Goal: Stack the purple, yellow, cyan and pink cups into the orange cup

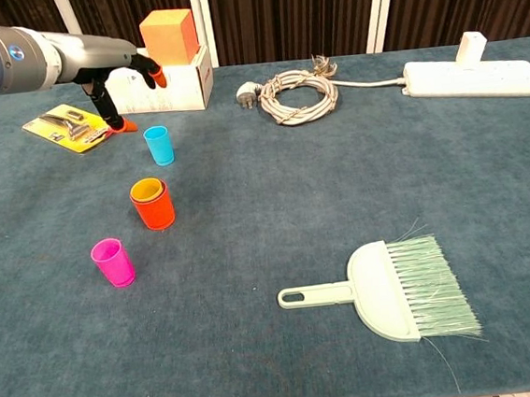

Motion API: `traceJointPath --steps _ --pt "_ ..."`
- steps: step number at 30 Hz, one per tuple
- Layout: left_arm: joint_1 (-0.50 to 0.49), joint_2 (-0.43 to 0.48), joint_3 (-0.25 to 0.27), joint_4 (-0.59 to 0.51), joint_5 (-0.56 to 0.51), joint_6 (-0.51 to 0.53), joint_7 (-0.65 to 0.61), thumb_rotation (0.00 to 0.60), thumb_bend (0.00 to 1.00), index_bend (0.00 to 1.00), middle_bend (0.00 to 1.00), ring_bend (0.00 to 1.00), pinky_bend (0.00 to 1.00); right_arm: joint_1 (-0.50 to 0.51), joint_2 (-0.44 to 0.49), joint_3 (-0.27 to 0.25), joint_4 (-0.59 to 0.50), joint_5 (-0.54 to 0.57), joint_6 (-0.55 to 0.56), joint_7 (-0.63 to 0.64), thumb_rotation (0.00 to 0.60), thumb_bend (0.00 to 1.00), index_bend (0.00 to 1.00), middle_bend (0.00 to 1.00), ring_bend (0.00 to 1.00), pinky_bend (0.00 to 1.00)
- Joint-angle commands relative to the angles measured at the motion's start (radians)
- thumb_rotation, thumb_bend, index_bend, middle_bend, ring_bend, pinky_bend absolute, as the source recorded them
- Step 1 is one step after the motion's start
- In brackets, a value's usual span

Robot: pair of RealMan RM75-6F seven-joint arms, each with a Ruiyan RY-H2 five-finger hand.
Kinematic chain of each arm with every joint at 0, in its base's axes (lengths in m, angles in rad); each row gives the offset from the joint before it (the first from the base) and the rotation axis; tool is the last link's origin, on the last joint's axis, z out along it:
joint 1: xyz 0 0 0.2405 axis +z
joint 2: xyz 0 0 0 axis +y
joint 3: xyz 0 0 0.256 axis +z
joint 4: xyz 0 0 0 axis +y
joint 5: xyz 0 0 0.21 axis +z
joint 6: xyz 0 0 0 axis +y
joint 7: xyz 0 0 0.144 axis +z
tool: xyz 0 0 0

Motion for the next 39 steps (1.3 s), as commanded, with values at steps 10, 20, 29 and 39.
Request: traceJointPath --steps 10,20,29,39 --pt "-0.019 -0.105 0.021 0.163 -0.03 -0.051 0.014 0.6 0.26 0.26 0.16 0.0 0.0 0.006 -0.015 0.002 0.018 0.016 -0.014 -0.017 0.6 0.34 0.12 0.05 0.09 0.05" --pt "-0.02 -0.15 0.017 0.23 -0.012 -0.082 -0.007 0.6 0.3 0.32 0.18 0.0 0.0 0.008 -0.021 0.003 0.025 0.021 -0.015 -0.026 0.6 0.34 0.12 0.05 0.09 0.05" --pt "-0.015 -0.174 0.016 0.268 0.032 -0.091 -0.026 0.6 0.31 0.37 0.19 0.0 0.0 0.009 -0.023 0.005 0.032 0.027 -0.019 -0.024 0.6 0.34 0.12 0.05 0.09 0.05" --pt "-0.011 -0.185 0.01 0.284 0.062 -0.091 -0.037 0.6 0.32 0.42 0.22 0.0 0.0 0.009 -0.025 0.005 0.035 0.029 -0.021 -0.025 0.6 0.34 0.12 0.05 0.09 0.05"
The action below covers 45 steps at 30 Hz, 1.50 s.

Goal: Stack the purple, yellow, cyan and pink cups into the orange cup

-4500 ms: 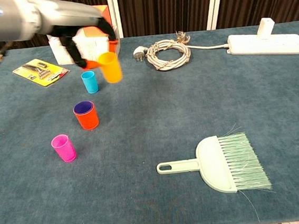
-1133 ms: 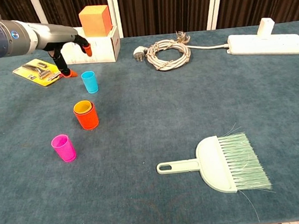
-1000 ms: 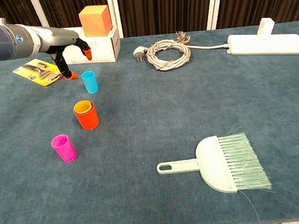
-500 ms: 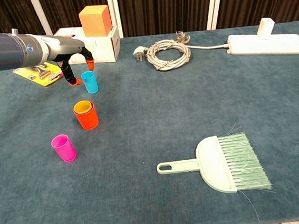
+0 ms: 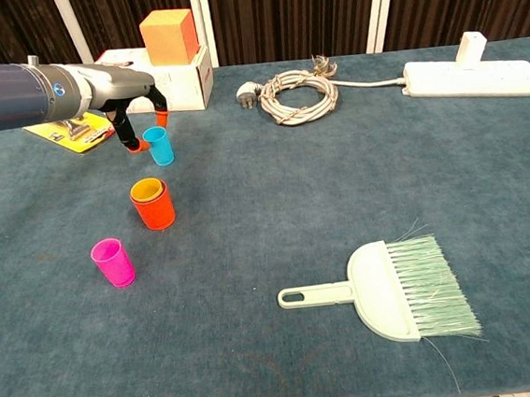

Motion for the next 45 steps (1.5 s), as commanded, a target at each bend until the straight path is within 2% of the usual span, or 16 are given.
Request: traceJointPath --steps 1,11,18,23,27,32,39,45 --pt "0.001 -0.002 0.0 0.004 0.004 -0.003 -0.001 0.6 0.32 0.42 0.22 0.0 0.0 0.0 0.0 0.001 0.0 0.001 0.0 0.0 0.6 0.34 0.12 0.05 0.09 0.05" --pt "0.005 -0.007 -0.005 0.013 0.014 -0.004 -0.007 0.6 0.34 0.46 0.24 0.0 0.0 0.0 -0.001 0.0 0.0 0.001 -0.001 0.0 0.6 0.34 0.12 0.05 0.09 0.05" --pt "0.015 0.049 -0.042 -0.057 0.038 0.039 -0.042 0.6 0.34 0.45 0.24 0.0 0.0 0.0 0.001 0.001 -0.002 -0.003 0.002 0.005 0.6 0.34 0.12 0.05 0.09 0.05" --pt "0.043 0.159 -0.058 -0.211 0.082 0.089 -0.067 0.6 0.34 0.45 0.24 0.0 0.0 -0.001 0.004 0.001 -0.006 -0.005 0.002 0.011 0.6 0.34 0.12 0.05 0.09 0.05" --pt "0.068 0.248 -0.065 -0.338 0.091 0.086 -0.1 0.6 0.34 0.44 0.24 0.0 0.0 -0.001 0.006 -0.001 -0.01 -0.009 0.003 0.014 0.6 0.34 0.12 0.05 0.09 0.05" --pt "0.098 0.391 -0.043 -0.52 0.137 0.075 -0.105 0.6 0.34 0.44 0.24 0.0 0.0 -0.006 0.013 0.002 -0.02 -0.015 0.014 0.023 0.6 0.34 0.12 0.05 0.09 0.05" --pt "0.136 0.508 -0.023 -0.693 0.203 0.097 -0.113 0.6 0.34 0.44 0.24 0.0 0.0 -0.011 0.024 0.0 -0.033 -0.028 0.023 0.039 0.6 0.34 0.12 0.05 0.09 0.05" --pt "0.158 0.558 -0.004 -0.775 0.244 0.109 -0.116 0.6 0.34 0.44 0.24 0.0 0.0 -0.013 0.033 -0.003 -0.04 -0.039 0.026 0.054 0.6 0.34 0.12 0.05 0.09 0.05"
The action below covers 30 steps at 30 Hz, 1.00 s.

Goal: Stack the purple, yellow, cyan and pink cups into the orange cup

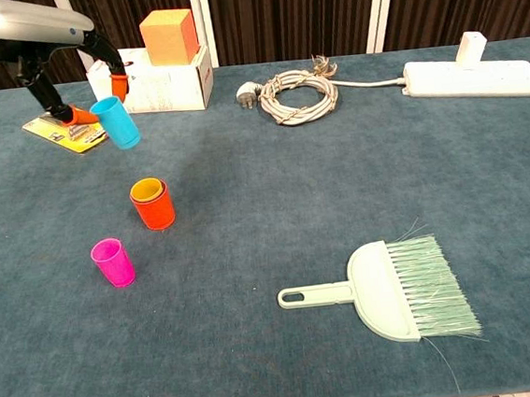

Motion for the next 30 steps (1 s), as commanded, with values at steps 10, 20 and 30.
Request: traceJointPath --steps 10,20,30 --pt "0.006 -0.021 0.024 -0.036 0.053 -0.005 0.003 0.6 0.35 0.44 0.24 0.0 0.0 -0.008 0.015 0.0 -0.014 -0.015 0.016 0.023 0.6 0.34 0.12 0.05 0.09 0.05" --pt "-0.01 -0.085 0.042 0.009 0.032 0.006 0.044 0.6 0.34 0.44 0.24 0.0 0.0 -0.013 0.023 0.005 -0.016 -0.01 0.022 0.035 0.6 0.34 0.12 0.05 0.09 0.05" --pt "-0.012 -0.109 0.063 0.033 0.01 0.024 0.075 0.6 0.35 0.44 0.24 0.0 0.0 -0.009 0.021 0.003 -0.013 -0.011 0.012 0.035 0.6 0.34 0.12 0.05 0.09 0.05"
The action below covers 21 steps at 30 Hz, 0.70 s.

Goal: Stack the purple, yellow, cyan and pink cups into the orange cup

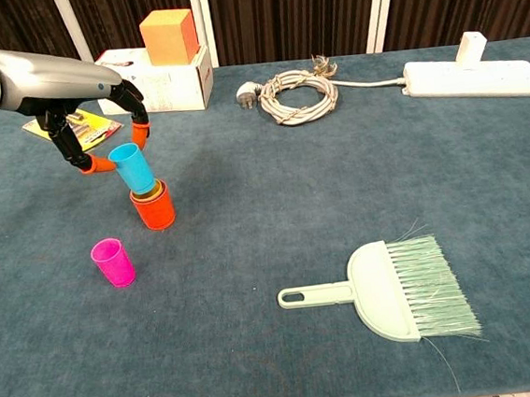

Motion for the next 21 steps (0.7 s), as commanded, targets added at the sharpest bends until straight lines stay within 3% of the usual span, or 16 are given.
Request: traceJointPath --steps 1,14,18,21 --pt "-0.001 -0.011 0.005 0.011 -0.008 0.004 0.007 0.6 0.34 0.44 0.24 0.0 0.0 0.0 -0.001 0.001 0.001 0.001 0.0 -0.001 0.6 0.34 0.12 0.05 0.09 0.05" --pt "-0.013 -0.06 0.019 0.056 -0.022 0.002 0.032 0.6 0.33 0.35 0.24 0.0 0.0 0.0 -0.001 0.001 0.001 0.003 -0.001 -0.004 0.6 0.34 0.12 0.05 0.09 0.05" --pt "-0.019 -0.067 0.024 0.06 -0.026 -0.002 0.04 0.6 0.31 0.23 0.23 0.0 0.0 -0.001 0.0 0.002 -0.001 0.003 0.002 -0.002 0.6 0.34 0.12 0.05 0.09 0.05" --pt "-0.022 -0.065 0.027 0.057 -0.028 -0.006 0.045 0.6 0.31 0.19 0.23 0.0 0.0 -0.001 0.001 0.003 -0.001 0.005 0.002 -0.001 0.6 0.34 0.12 0.05 0.09 0.05"
